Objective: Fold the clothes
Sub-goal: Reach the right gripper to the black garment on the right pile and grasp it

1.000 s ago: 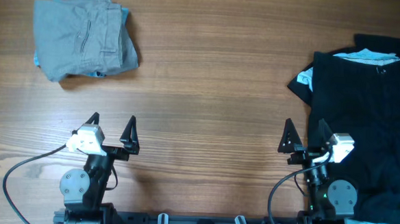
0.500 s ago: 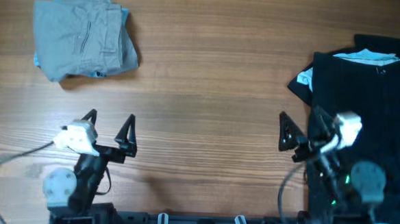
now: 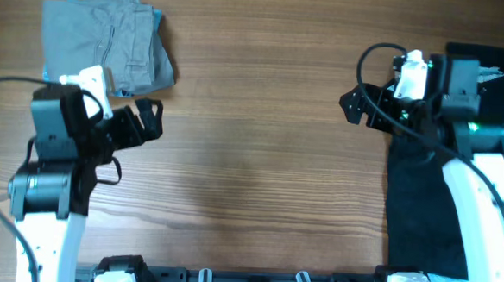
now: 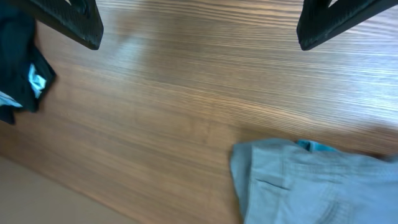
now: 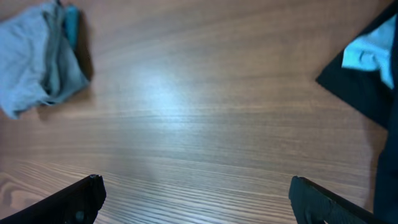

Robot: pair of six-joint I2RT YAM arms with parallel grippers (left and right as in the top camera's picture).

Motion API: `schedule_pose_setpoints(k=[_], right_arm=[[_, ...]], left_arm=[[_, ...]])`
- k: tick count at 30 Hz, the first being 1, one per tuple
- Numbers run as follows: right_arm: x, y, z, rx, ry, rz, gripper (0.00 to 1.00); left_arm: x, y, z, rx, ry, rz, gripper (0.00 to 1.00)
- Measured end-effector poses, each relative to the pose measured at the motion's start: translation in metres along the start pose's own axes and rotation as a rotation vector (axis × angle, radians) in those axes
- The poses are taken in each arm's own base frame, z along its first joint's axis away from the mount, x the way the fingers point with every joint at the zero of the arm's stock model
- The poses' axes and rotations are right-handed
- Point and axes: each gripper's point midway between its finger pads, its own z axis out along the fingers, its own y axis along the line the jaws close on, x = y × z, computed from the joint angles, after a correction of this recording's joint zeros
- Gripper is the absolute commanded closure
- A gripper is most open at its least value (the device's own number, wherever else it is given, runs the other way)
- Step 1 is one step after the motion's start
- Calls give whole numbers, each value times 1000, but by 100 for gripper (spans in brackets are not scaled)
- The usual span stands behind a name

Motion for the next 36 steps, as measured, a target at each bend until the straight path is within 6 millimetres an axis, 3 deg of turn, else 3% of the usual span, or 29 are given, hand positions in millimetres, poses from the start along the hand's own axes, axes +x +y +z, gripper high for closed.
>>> schedule_pose_setpoints(k=[2,4,5,8,9,12,14,17,19,22,24,29,34,36], right_arm=[[0,-14,12,44,29,27,1],[-10,-50,22,161,13,96,0],[-20,-71,26,215,-14,132,5],[-56,-114,32,283,-132,175,30],[-66,-125,36,297,-163,188,33],[-90,-150,54,315,-230,190,31],[-98,-164,79,316,-236,177,29],[-88,-182,117,323,-178,176,28],[-79,-193,136,330,-139,185,34],[-71,-201,151,335,-112,190,40],[-68,-203,154,341,-99,188,53],[-56,-219,150,438,-63,183,65],[-50,-231,144,519,-43,180,96],[-47,-237,140,561,-38,194,96]], left_arm=[[2,-3,7,24,28,-6,0],[4,-7,13,54,50,-10,0],[4,-9,14,64,52,-10,0],[0,-13,14,87,38,-4,1],[-2,-14,14,91,32,-2,1],[-4,-15,14,99,27,1,0],[-4,-16,14,100,26,1,0],[-4,-16,14,104,27,1,0],[-4,-16,14,106,29,0,0],[-3,-16,15,105,32,0,0],[-2,-15,18,101,43,-4,0],[3,-11,28,90,79,-16,1],[7,-7,38,80,114,-28,1],[8,-6,39,78,121,-30,1]])
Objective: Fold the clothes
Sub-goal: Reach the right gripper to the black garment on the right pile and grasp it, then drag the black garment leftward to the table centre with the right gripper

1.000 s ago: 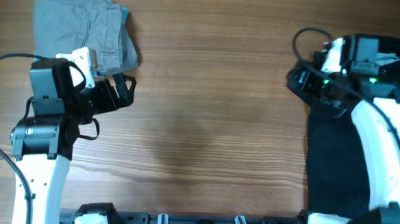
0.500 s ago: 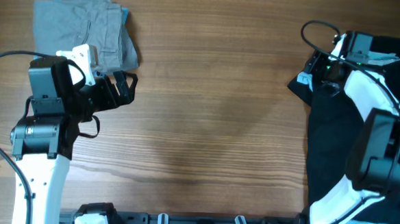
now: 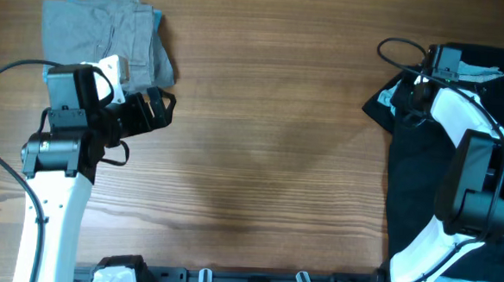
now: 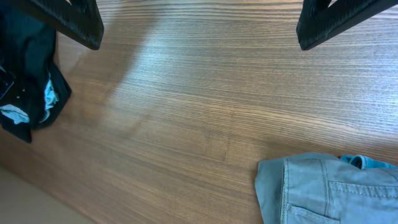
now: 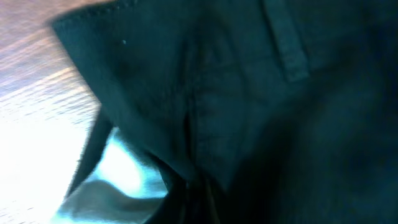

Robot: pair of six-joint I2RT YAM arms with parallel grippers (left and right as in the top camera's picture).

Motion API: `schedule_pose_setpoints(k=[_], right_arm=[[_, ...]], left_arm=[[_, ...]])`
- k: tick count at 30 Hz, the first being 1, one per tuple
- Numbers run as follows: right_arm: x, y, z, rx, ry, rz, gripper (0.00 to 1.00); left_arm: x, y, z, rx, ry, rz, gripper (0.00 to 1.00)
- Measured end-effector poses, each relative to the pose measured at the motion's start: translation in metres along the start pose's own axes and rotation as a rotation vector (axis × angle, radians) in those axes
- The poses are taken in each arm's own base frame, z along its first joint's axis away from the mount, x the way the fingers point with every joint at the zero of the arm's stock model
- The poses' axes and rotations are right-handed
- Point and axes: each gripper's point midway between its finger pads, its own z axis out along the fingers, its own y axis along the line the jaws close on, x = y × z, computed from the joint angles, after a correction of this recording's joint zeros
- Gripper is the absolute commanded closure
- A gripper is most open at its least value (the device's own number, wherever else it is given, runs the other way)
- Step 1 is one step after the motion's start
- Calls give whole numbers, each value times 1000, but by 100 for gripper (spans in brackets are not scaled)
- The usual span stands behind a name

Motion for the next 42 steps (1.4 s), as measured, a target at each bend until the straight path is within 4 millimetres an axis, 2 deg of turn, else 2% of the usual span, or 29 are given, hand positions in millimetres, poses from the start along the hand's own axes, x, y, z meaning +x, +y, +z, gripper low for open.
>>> schedule_pose_setpoints(k=[5,9,12,15,18,20,23,25,29,30,31,32,34,35,36,37,38,39,40,41,42], right_arm=[[-3,-9,-3,53,-15,2,94],[-24,-6,-29,36,-97,-36,96],[-40,-14,-61,30,-162,6,96],[-58,-39,-93,29,-234,101,96],[-82,-61,-144,-11,-363,146,96],[-93,-70,-181,-19,-456,140,96],[-101,-73,-210,-19,-533,131,96],[-107,-67,-222,-57,-574,116,96],[-112,2,-252,-344,-592,18,96],[-108,42,-272,-468,-595,-35,96],[-94,88,-290,-593,-578,-109,96],[-77,125,-303,-682,-557,-173,96],[-32,197,-326,-837,-494,-313,95],[-2,233,-335,-910,-447,-391,81],[38,272,-343,-983,-383,-483,48],[75,302,-347,-1035,-321,-559,23],[117,330,-348,-1076,-250,-636,12],[163,354,-342,-1098,-171,-719,10],[198,368,-335,-1096,-109,-779,6],[221,375,-327,-1083,-70,-818,1],[240,377,-317,-1052,-29,-843,1]], left_arm=[[2,1,1,-2,8,-3,0],[3,1,0,-3,12,-5,8],[5,2,0,-6,23,-9,12],[8,2,0,-9,33,-13,12],[8,2,0,-9,32,-12,14],[7,2,0,-8,28,-11,20],[5,-1,0,7,22,-7,28],[5,-4,0,23,21,-4,28],[-8,-14,-21,34,-54,25,21],[-14,-16,-29,25,-89,35,15],[-26,-20,-49,5,-166,58,11],[-34,-22,-65,-16,-228,72,9],[-44,-21,-87,-56,-313,85,8],[-48,-22,-98,-70,-356,92,7],[-51,-21,-107,-88,-389,95,7],[-51,-20,-114,-102,-412,96,7],[-52,-20,-117,-109,-425,96,6],[-52,-19,-122,-119,-443,97,5],[-52,-18,-124,-126,-450,96,4],[-53,-17,-125,-132,-456,95,3],[-53,-17,-126,-135,-458,95,2]])
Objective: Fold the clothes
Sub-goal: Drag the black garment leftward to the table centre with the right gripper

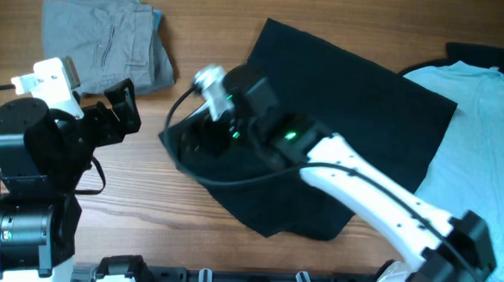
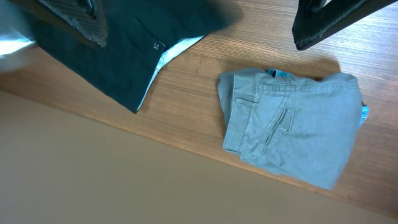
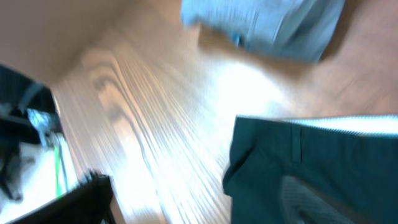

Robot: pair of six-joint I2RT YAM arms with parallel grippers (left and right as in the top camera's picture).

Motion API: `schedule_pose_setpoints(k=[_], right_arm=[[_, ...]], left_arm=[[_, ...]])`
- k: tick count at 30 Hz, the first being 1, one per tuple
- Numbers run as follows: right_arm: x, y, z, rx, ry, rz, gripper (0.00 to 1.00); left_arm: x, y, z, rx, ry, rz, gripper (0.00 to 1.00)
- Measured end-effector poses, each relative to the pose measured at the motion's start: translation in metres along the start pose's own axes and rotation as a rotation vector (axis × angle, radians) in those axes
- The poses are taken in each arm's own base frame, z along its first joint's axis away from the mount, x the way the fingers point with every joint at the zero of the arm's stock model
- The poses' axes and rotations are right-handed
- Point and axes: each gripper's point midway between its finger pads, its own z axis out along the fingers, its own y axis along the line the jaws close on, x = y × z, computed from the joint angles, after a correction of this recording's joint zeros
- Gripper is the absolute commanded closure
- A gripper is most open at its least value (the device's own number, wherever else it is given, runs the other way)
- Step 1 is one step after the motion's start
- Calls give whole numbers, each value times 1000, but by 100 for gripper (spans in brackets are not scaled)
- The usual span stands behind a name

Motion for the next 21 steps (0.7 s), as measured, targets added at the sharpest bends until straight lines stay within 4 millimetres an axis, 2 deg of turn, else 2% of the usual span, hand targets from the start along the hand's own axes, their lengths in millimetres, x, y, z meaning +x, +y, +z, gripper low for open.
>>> schedule_pose_setpoints(k=[2,3,6,8,9,10,12,13,14,15,17,21], right_arm=[[7,-2,4,23,22,5,0],[4,-22,-4,93,15,35,0],[-10,-70,-46,220,-39,129,1],[-32,-107,-102,319,-157,208,2],[-42,-124,-141,377,-239,256,3],[-48,-132,-166,404,-294,285,3],[-51,-142,-206,449,-371,332,2],[-50,-148,-231,481,-418,362,1],[-50,-151,-247,502,-450,377,1],[-46,-154,-260,521,-466,397,1],[-39,-162,-271,548,-472,436,1],[-19,-172,-271,579,-412,511,0]], left_arm=[[0,1,0,-4,-1,0,5],[0,1,0,-6,-1,0,6],[1,-1,8,5,17,5,17],[10,-13,22,50,73,33,34],[22,-24,38,88,134,58,39],[34,-32,54,110,196,89,43],[55,-50,80,158,278,133,43],[72,-66,103,197,333,184,43],[90,-77,121,221,385,221,45],[109,-93,144,259,423,271,34],[146,-111,176,302,489,341,19],[192,-138,232,369,489,412,16]])
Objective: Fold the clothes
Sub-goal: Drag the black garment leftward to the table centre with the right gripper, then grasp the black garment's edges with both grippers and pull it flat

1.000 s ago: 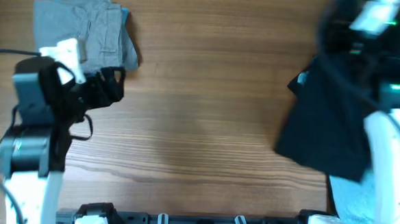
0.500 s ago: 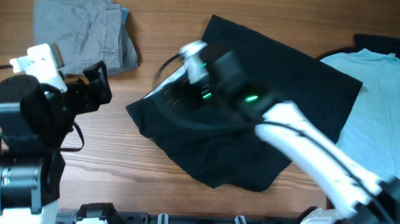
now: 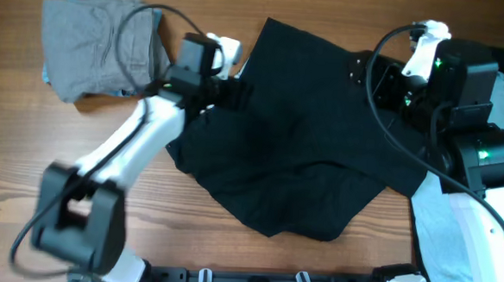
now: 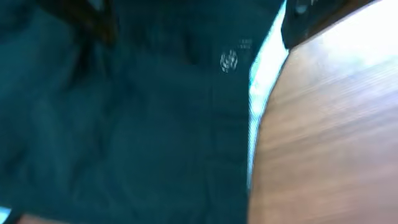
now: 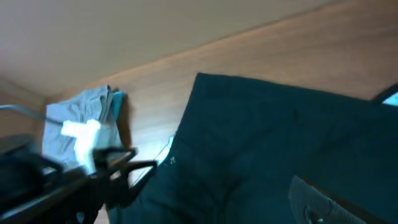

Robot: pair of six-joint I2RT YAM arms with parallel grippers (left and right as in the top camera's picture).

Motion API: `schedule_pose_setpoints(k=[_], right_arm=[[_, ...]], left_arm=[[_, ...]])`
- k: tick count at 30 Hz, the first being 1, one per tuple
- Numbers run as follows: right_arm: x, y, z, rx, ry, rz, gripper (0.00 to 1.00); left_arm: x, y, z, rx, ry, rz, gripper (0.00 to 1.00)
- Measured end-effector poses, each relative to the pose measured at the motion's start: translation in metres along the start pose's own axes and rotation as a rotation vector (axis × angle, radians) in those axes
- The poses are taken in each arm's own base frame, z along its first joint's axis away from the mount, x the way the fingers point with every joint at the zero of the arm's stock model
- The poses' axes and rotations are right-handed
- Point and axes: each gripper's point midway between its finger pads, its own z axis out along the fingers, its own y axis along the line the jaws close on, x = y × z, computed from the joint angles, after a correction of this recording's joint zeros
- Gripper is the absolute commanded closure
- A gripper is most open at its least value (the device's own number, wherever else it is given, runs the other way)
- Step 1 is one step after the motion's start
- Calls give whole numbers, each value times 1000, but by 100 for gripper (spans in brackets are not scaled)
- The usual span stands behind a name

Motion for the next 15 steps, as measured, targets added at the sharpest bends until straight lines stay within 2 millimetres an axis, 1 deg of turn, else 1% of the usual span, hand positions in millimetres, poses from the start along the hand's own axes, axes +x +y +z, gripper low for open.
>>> schedule_pose_setpoints(k=[3,4,6,7,9,10,12,13,14,15], right_arm=[[6,-3,1,10,24,15,1],[7,-3,1,14,32,23,0],[14,-7,5,28,61,34,0],[16,-8,6,33,71,39,0],[18,-10,10,40,85,46,1],[19,-11,11,43,91,47,1],[21,-12,14,47,99,48,0],[21,-12,15,49,103,50,1],[22,-13,17,51,107,56,1],[23,-14,19,54,113,65,1]], left_arm=[[1,-1,38,14,-28,31,19],[7,2,48,13,-19,31,20],[14,8,66,1,-13,32,23],[23,13,76,-12,4,29,24],[30,19,86,-23,16,43,26],[38,22,92,-29,35,56,33],[37,26,96,-39,31,85,60],[37,27,97,-42,32,86,75],[38,29,97,-47,37,91,83],[39,31,98,-51,43,93,95]])
